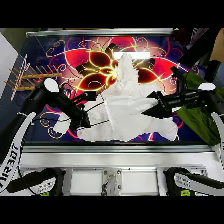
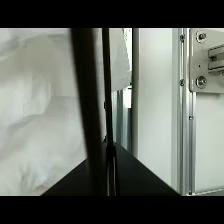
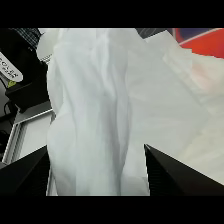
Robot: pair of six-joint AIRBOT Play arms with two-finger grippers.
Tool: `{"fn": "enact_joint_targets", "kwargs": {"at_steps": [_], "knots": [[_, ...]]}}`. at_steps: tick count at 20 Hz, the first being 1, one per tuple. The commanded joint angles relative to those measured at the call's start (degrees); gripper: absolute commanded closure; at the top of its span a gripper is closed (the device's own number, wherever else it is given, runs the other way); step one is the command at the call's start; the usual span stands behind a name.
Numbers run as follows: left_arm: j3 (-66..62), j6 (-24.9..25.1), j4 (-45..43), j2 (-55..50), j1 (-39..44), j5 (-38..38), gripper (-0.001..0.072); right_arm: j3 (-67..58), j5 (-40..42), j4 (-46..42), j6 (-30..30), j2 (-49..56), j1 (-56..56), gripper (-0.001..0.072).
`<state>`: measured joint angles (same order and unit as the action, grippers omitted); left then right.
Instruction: Fold the clothes and pants, and hang the long-sleeved shirts on hangers.
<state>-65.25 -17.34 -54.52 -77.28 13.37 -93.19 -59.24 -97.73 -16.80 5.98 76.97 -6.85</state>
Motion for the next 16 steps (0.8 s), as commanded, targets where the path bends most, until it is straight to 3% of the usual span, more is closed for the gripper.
{"fn": "enact_joint_targets", "kwargs": {"at_steps": [1,16], "knots": [[0.0,0.0,0.6,0.0,0.0,0.2,0.0699,0.0,1.0,0.4,0.0,0.1,1.2,0.0096],[0.0,0.0,0.5,0.0,0.0,0.2,0.0699,0.0,1.5,0.6,0.4,0.1,1.2,0.0099]]}}
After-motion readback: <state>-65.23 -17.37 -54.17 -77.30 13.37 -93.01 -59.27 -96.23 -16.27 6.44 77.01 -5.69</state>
